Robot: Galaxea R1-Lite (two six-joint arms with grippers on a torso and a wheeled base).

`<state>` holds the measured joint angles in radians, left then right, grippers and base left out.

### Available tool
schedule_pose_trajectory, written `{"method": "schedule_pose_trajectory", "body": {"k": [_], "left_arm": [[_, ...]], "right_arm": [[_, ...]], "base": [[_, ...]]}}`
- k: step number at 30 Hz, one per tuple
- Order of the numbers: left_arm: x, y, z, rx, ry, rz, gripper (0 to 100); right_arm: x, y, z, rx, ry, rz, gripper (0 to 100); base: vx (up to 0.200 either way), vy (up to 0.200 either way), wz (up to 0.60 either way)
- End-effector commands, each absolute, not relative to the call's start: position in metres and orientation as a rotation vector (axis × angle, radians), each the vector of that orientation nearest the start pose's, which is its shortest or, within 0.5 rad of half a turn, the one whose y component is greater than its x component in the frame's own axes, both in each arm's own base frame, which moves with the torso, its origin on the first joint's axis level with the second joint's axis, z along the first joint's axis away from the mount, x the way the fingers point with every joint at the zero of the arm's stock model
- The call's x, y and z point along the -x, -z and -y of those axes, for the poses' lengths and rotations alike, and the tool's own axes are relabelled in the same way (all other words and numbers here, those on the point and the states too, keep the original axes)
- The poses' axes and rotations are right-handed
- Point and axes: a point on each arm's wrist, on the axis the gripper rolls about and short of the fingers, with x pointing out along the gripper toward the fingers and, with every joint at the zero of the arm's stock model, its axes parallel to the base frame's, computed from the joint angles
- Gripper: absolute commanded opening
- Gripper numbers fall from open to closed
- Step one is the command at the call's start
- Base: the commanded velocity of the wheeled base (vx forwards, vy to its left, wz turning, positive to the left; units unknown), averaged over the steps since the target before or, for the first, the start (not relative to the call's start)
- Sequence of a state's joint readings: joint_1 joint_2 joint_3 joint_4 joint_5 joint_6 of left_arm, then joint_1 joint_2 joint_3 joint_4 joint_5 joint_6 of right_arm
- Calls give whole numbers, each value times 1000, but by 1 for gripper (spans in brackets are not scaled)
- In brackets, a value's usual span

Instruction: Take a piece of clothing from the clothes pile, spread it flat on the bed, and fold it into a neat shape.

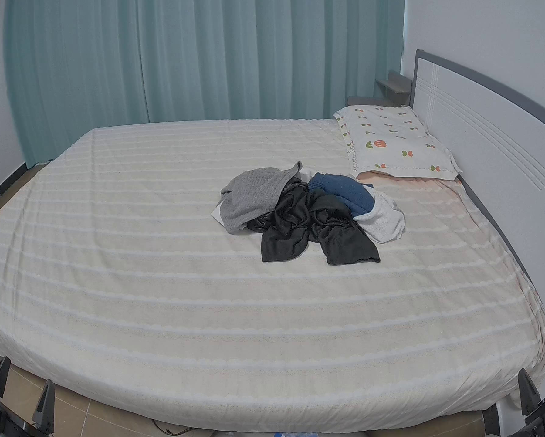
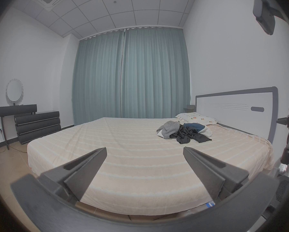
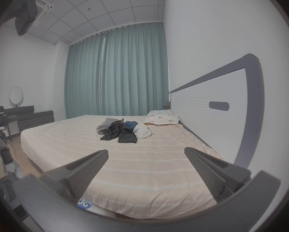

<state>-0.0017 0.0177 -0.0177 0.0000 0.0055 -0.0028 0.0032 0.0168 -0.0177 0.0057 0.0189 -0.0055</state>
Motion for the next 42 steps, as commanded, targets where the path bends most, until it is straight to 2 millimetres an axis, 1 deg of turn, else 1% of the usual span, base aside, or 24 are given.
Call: {"method": "schedule_pose_trajectory", "body": {"k": [1,2,3,4,5,6,8,10,12,14,15,18,22,23,25,28,29,31,32,33,34,35,40,42], "left_arm": [[23,-76,0,3,-5,2,100],[23,-76,0,3,-5,2,100],[23,-76,0,3,-5,2,100],[23,-76,0,3,-5,2,100],[23,-76,0,3,-5,2,100],[23,-76,0,3,-5,2,100],[23,-76,0,3,-5,2,100],[23,-76,0,3,-5,2,100],[23,-76,0,3,-5,2,100],[23,-76,0,3,-5,2,100],[23,-76,0,3,-5,2,100],[23,-76,0,3,-5,2,100],[23,-76,0,3,-5,2,100],[23,-76,0,3,-5,2,100],[23,-76,0,3,-5,2,100],[23,-76,0,3,-5,2,100],[23,-76,0,3,-5,2,100],[23,-76,0,3,-5,2,100],[23,-76,0,3,-5,2,100],[23,-76,0,3,-5,2,100],[23,-76,0,3,-5,2,100],[23,-76,0,3,-5,2,100],[23,-76,0,3,-5,2,100],[23,-76,0,3,-5,2,100]], "right_arm": [[24,-82,-1,23,-26,23,100],[29,-111,-1,1,-34,97,100],[33,-131,-1,-15,-38,133,100],[33,-131,-1,-15,-38,133,100],[36,-179,-1,-46,-55,177,100],[30,-191,-1,-34,-69,144,100],[17,-199,-2,12,-106,56,100],[-7,-195,-3,30,-124,-87,100],[-39,-185,-4,5,-152,-258,100],[-66,-178,-5,-39,-163,-353,100],[-73,-177,-6,-53,-167,-373,100],[-113,-171,-14,-101,-205,-443,100],[-173,-157,-26,-130,-214,-534,100],[-199,-150,-32,-136,-215,-562,100],[-219,-143,-38,-143,-217,-581,100],[-266,-127,-55,-157,-187,-612,100],[-286,-118,-63,-172,-166,-625,100],[-315,-108,-78,-202,-126,-621,100],[-322,-107,-82,-211,-117,-618,100],[-344,-99,-95,-236,-91,-617,100],[-352,-96,-100,-241,-87,-613,100],[-372,-86,-113,-249,-77,-611,100],[-423,-43,-145,-281,-24,-626,100],[-429,-39,-150,-295,-22,-625,100]], "base": [[0,0,0],[0,0,0],[0,0,0],[0,0,0],[0,0,0],[0,0,0],[0,0,0],[0,0,0],[0,0,0],[0,0,0],[0,0,0],[0,0,0],[0,0,0],[0,0,0],[0,0,0],[0,0,0],[0,0,0],[0,0,0],[0,0,0],[0,0,0],[0,0,0],[0,0,0],[0,0,0],[0,0,0]]}}
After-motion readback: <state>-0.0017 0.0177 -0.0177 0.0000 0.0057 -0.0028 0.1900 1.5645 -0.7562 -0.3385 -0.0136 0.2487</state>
